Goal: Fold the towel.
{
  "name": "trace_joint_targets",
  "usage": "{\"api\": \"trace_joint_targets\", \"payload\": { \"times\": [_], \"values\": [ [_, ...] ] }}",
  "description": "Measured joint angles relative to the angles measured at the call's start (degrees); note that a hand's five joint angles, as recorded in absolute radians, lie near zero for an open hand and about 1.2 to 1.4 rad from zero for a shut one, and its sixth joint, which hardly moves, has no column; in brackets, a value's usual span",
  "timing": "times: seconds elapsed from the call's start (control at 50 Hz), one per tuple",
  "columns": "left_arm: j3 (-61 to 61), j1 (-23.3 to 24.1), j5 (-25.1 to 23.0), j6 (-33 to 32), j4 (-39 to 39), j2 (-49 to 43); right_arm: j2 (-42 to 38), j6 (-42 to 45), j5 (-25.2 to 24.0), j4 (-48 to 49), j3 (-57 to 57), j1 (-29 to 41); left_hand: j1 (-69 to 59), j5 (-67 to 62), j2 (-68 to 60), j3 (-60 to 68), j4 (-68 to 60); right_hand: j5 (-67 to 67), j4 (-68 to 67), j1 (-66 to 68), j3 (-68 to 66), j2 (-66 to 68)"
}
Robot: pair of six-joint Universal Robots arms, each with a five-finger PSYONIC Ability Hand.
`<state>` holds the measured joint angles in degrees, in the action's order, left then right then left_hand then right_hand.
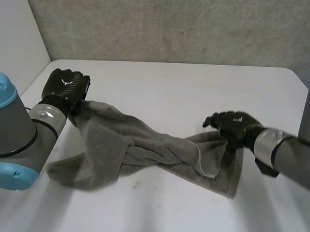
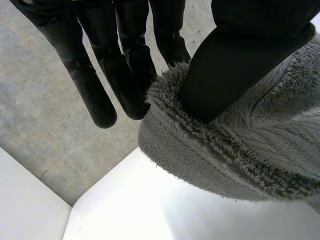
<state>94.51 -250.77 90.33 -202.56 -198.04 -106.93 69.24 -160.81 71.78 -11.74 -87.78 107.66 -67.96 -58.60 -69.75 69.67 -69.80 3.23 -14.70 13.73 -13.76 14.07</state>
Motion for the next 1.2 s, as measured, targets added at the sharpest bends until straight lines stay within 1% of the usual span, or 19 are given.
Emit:
{"api": "trace_joint_targets", "payload": {
  "times": [0.08,0.14,0.2,0.3,0.4,0.48,0.62,0.72,0.76,0.8,0.84,0.86,0.88,0.96,1.04,1.08,1.14,1.18,1.2],
  "values": [
    [0.2,0.1,0.0,0.0,0.0,0.1,2.2,0.3,0.3,4.8,-6.8,1.0,0.0,0.0,0.0,0.0,0.0,0.5,-0.2,0.6,-0.3,0.4],
    [0.2,0.0,-0.1,0.0,0.0,0.1,2.8,0.4,1.1,9.1,-11.1,2.0,0.0,0.0,0.0,0.0,0.0,6.3,-4.2,5.5,-5.1,4.6],
    [0.3,0.0,-0.1,0.1,-0.1,0.1,2.5,0.5,3.0,13.1,-13.7,3.1,0.0,0.0,0.0,0.0,0.0,12.3,-10.1,10.8,-11.1,10.5],
    [0.3,-0.3,-0.1,0.7,-0.1,0.2,1.1,0.5,6.5,17.3,-15.0,4.8,0.0,0.0,0.0,0.0,0.0,15.4,-13.5,14.3,-14.5,13.9],
    [0.3,-0.5,-0.1,2.4,-0.1,0.3,-1.9,0.6,9.6,21.9,-14.8,6.8,0.0,0.0,0.0,0.0,0.0,22.2,-20.6,21.8,-21.6,21.3],
    [0.4,-0.5,-0.1,3.3,-0.1,0.3,-3.9,0.6,10.8,25.1,-14.3,7.8,0.0,0.0,0.0,0.0,0.0,26.2,-25.0,26.0,-26.0,25.5],
    [0.4,-0.5,-0.2,3.7,-0.1,0.4,-6.6,0.4,12.3,28.0,-12.9,9.0,0.0,0.0,0.0,0.0,0.0,26.3,-25.2,26.1,-26.2,25.8],
    [0.4,-0.5,-0.2,3.6,-0.1,0.5,-7.8,0.3,12.8,28.0,-11.9,9.3,0.0,0.0,0.0,0.0,0.0,23.9,-23.3,24.3,-24.4,25.2],
    [0.3,-0.6,-0.2,3.6,-0.1,0.5,-8.2,0.3,12.9,27.8,-11.6,9.4,0.0,0.0,0.0,0.0,0.0,25.7,-24.6,25.5,-25.5,25.4],
    [0.3,-0.6,-0.2,3.6,-0.1,0.5,-8.4,0.2,13.0,27.6,-11.4,9.4,0.0,0.0,0.0,0.0,0.0,36.3,-35.0,36.5,-36.4,36.4],
    [0.2,-0.6,-0.2,3.5,-0.1,0.5,-8.2,0.2,13.0,27.4,-11.2,9.3,0.0,0.0,0.0,0.0,0.0,53.6,-51.7,53.6,-52.6,53.5],
    [0.2,-0.6,-0.2,3.5,-0.1,0.5,-8.1,0.2,12.9,27.4,-11.2,9.3,0.0,0.0,0.0,0.0,0.0,57.5,-56.1,58.0,-56.7,57.9],
    [0.2,-0.6,-0.2,3.5,-0.1,0.5,-7.6,0.1,12.9,27.3,-11.1,9.1,0.0,0.0,0.0,0.0,0.0,61.5,-60.0,60.9,-57.4,61.0],
    [0.1,-0.5,-0.2,3.5,0.0,0.8,-4.2,0.3,12.9,27.0,-10.3,8.8,0.0,0.0,0.0,0.0,0.0,61.9,-61.1,60.9,-57.4,61.0],
    [0.0,-0.4,-0.1,3.6,0.2,3.4,2.7,0.7,12.6,25.6,-8.6,8.3,0.0,0.0,0.0,0.0,0.0,61.9,-61.1,60.9,-57.4,61.0],
    [0.0,-0.4,-0.1,3.6,0.4,6.3,7.6,1.5,12.3,22.7,-6.5,7.5,0.0,0.0,0.0,0.0,0.0,61.9,-61.1,60.9,-57.4,61.0],
    [0.0,-0.4,-0.1,3.6,0.6,9.9,12.0,2.6,12.0,17.6,-3.2,6.4,0.0,0.0,0.0,0.0,0.0,61.9,-61.1,60.9,-57.4,61.0],
    [0.0,-0.4,-0.1,3.6,0.8,13.2,14.5,3.6,11.6,12.4,0.0,5.3,0.0,0.0,0.0,0.0,0.0,61.9,-61.1,60.9,-57.4,61.0],
    [-0.1,-0.5,-0.1,3.6,1.1,15.4,16.0,4.4,11.1,7.8,2.9,4.4,0.0,0.0,0.0,0.0,0.0,61.9,-61.1,60.9,-57.4,61.0]
  ]
}}
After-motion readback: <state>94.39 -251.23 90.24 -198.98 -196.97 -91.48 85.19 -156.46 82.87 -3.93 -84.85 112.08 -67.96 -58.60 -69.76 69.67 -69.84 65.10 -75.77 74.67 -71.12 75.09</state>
